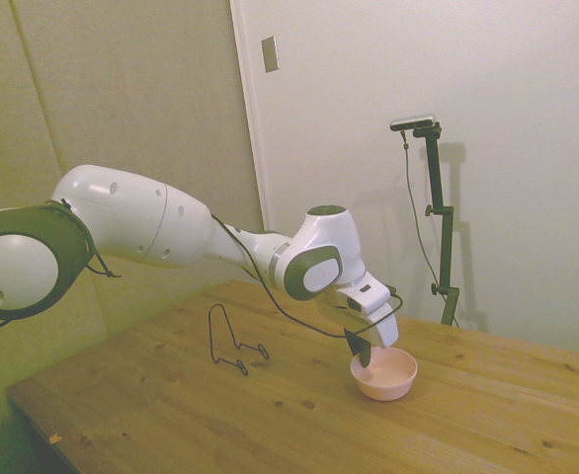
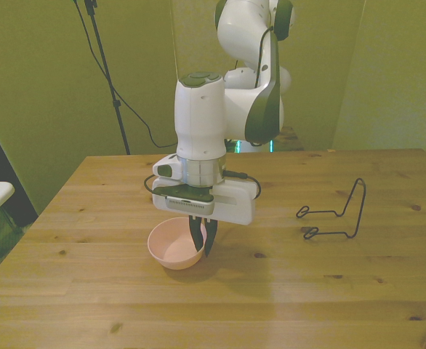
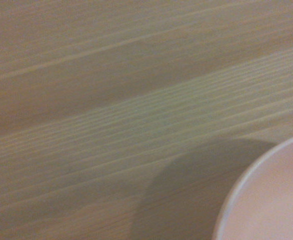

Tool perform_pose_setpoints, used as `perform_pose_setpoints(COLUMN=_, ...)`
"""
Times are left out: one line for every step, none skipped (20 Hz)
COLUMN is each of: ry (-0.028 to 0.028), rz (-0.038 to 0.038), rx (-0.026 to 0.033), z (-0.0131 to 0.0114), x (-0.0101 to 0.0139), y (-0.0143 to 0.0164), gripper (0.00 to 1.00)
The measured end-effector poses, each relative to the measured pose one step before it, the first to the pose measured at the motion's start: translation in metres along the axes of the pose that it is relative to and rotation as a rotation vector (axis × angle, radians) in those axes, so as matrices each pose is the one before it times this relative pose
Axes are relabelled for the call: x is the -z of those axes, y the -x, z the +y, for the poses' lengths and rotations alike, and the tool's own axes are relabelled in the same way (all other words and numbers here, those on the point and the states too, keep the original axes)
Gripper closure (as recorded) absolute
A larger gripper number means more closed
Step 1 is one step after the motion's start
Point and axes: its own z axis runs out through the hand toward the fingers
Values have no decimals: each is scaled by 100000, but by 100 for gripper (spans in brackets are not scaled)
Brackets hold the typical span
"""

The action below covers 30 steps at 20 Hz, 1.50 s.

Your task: Load the bowl

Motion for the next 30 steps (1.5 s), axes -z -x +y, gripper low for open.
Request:
perform_pose_setpoints(ry=-2999, rz=-2933, rx=1394, z=-25, x=409, y=227, gripper=100)
perform_pose_setpoints(ry=-2340, rz=-2736, rx=1288, z=-77, x=377, y=363, gripper=100)
perform_pose_setpoints(ry=-2872, rz=-3515, rx=1594, z=-148, x=529, y=559, gripper=100)
perform_pose_setpoints(ry=-2817, rz=-3515, rx=1550, z=-205, x=648, y=602, gripper=100)
perform_pose_setpoints(ry=-2415, rz=-3306, rx=1262, z=-203, x=672, y=705, gripper=100)
perform_pose_setpoints(ry=-2163, rz=-3084, rx=970, z=-250, x=610, y=798, gripper=100)
perform_pose_setpoints(ry=-2198, rz=-2950, rx=999, z=-271, x=656, y=859, gripper=100)
perform_pose_setpoints(ry=-1887, rz=-2445, rx=713, z=-258, x=637, y=903, gripper=100)
perform_pose_setpoints(ry=-1763, rz=-2138, rx=942, z=-316, x=695, y=1106, gripper=100)
perform_pose_setpoints(ry=-1519, rz=-1696, rx=765, z=-291, x=635, y=1201, gripper=100)
perform_pose_setpoints(ry=-1236, rz=-2106, rx=586, z=-286, x=570, y=1427, gripper=100)
perform_pose_setpoints(ry=-1221, rz=-2462, rx=568, z=-395, x=429, y=1731, gripper=100)
perform_pose_setpoints(ry=-969, rz=-2464, rx=753, z=-330, x=302, y=1585, gripper=100)
perform_pose_setpoints(ry=-856, rz=-2556, rx=1148, z=-304, x=206, y=1605, gripper=100)
perform_pose_setpoints(ry=-327, rz=-2129, rx=1506, z=-174, x=173, y=1502, gripper=100)
perform_pose_setpoints(ry=8, rz=-1976, rx=2997, z=731, x=518, y=3043, gripper=100)
perform_pose_setpoints(ry=-1126, rz=-807, rx=67, z=40, x=-87, y=81, gripper=100)
perform_pose_setpoints(ry=-3781, rz=-2501, rx=1036, z=151, x=-280, y=102, gripper=100)
perform_pose_setpoints(ry=-3901, rz=-2997, rx=1079, z=496, x=-494, y=46, gripper=100)
perform_pose_setpoints(ry=-3770, rz=-3624, rx=1182, z=539, x=-419, y=66, gripper=100)
perform_pose_setpoints(ry=-3442, rz=-3827, rx=1102, z=582, x=-307, y=52, gripper=100)
perform_pose_setpoints(ry=-3088, rz=-3437, rx=939, z=487, x=-101, y=32, gripper=100)
perform_pose_setpoints(ry=-2650, rz=-2388, rx=310, z=367, x=57, y=-15, gripper=100)
perform_pose_setpoints(ry=-2646, rz=-2384, rx=331, z=225, x=171, y=-9, gripper=100)
perform_pose_setpoints(ry=-2196, rz=-1780, rx=370, z=145, x=234, y=-18, gripper=100)
perform_pose_setpoints(ry=-1696, rz=-670, rx=208, z=5, x=173, y=-63, gripper=100)
perform_pose_setpoints(ry=-1346, rz=-1038, rx=383, z=-158, x=81, y=-9, gripper=100)
perform_pose_setpoints(ry=-467, rz=-107, rx=520, z=-305, x=8, y=-72, gripper=100)
perform_pose_setpoints(ry=239, rz=5, rx=1063, z=-565, x=-352, y=-26, gripper=100)
perform_pose_setpoints(ry=-127, rz=-309, rx=78, z=-7, x=-21, y=-9, gripper=100)
